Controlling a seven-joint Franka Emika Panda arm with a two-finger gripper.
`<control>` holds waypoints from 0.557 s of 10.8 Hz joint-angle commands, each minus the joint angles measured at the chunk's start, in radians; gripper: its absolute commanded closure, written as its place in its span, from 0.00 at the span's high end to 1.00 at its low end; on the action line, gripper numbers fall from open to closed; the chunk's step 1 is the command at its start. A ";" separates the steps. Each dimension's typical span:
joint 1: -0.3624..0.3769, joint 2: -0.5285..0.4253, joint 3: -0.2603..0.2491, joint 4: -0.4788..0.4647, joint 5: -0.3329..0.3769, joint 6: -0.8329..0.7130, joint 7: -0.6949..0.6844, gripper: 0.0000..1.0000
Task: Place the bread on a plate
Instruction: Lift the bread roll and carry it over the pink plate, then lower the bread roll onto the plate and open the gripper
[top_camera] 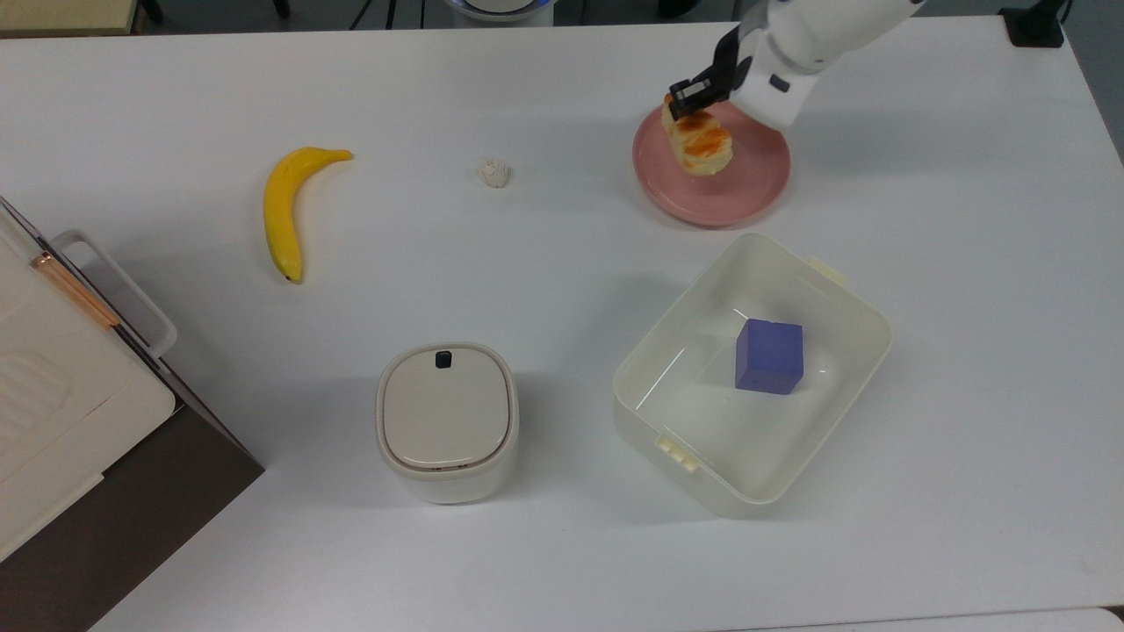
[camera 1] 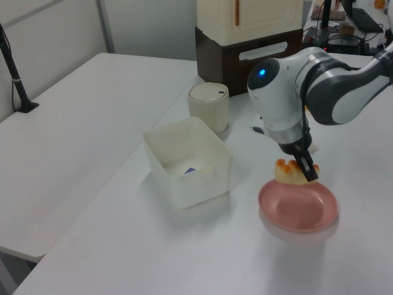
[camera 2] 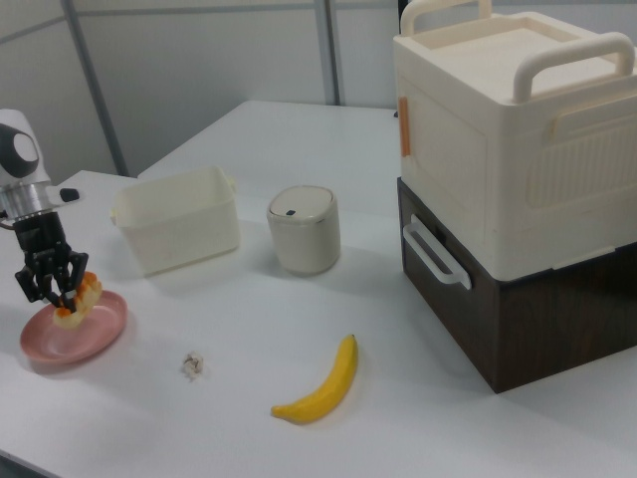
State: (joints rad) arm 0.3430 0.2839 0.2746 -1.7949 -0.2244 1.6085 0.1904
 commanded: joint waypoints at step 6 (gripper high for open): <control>-0.007 0.017 0.021 0.015 -0.007 -0.047 0.032 1.00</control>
State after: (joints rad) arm 0.3341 0.3088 0.2962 -1.7903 -0.2245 1.5990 0.2069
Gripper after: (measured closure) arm 0.339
